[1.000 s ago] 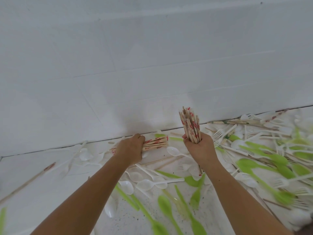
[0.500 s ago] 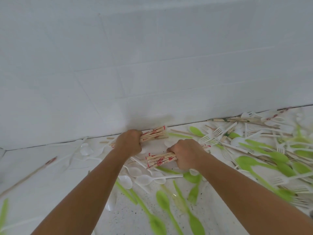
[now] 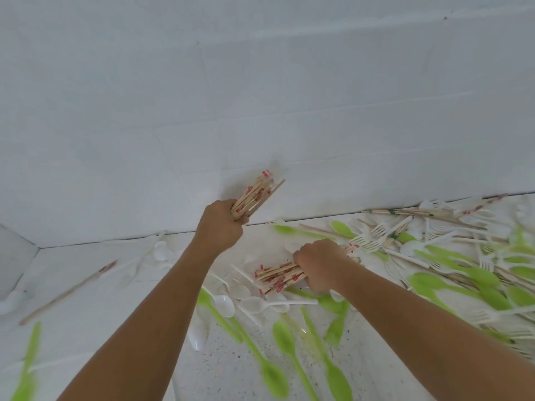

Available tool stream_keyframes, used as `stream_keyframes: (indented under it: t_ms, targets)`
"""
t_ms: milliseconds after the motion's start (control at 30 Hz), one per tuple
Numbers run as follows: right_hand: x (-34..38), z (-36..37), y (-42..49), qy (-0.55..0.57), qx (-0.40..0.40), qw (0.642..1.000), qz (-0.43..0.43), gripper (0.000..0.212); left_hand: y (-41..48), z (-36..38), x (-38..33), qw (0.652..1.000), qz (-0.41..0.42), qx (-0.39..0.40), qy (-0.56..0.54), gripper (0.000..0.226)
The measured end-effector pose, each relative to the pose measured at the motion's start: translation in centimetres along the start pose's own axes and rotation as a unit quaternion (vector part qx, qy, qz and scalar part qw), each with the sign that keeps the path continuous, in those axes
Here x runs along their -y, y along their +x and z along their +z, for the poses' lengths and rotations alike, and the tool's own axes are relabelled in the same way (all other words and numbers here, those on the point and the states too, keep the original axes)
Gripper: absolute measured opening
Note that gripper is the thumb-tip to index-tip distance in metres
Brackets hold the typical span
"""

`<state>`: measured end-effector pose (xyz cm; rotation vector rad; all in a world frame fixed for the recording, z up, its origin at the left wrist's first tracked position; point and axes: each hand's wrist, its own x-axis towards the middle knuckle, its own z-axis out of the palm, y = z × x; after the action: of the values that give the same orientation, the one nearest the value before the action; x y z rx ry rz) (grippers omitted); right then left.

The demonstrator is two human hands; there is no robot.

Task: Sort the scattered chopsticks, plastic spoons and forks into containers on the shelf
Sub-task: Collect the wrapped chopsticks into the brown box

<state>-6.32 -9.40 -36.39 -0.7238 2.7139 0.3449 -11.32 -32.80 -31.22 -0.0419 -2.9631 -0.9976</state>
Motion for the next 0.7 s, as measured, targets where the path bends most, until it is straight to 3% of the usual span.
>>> stream_keyframes:
  t_ms: [167,333,533,600,700]
  targets:
    - [-1.0,-0.5,-2.3,0.114,-0.112,0.984,0.075,0.023,-2.4,-2.7,-1.7,0.991,-0.028,-0.057,-0.119,0.008]
    - [-1.2,-2.1,-5.7,0.233,-0.245,0.931,0.136,0.025,-4.7,-5.9,-2.5,0.973,-0.044,-0.101,-0.202,0.003]
    - [-0.1,-4.9,-9.8,0.275,-0.257,0.892,0.251,0.020,-8.3,-10.5,-3.5,0.936,-0.023,-0.120,-0.330,0.005]
    - [0.5,-5.9,-11.1,0.353,-0.296,0.846,0.270,0.013,-9.6,-12.1,-3.7,0.932,-0.014,-0.126,-0.339,0.005]
    - [1.9,-7.5,-13.2,0.513,-0.329,0.737,0.292,0.011,-12.7,-14.2,-3.8,0.921,-0.009,-0.134,-0.366,0.006]
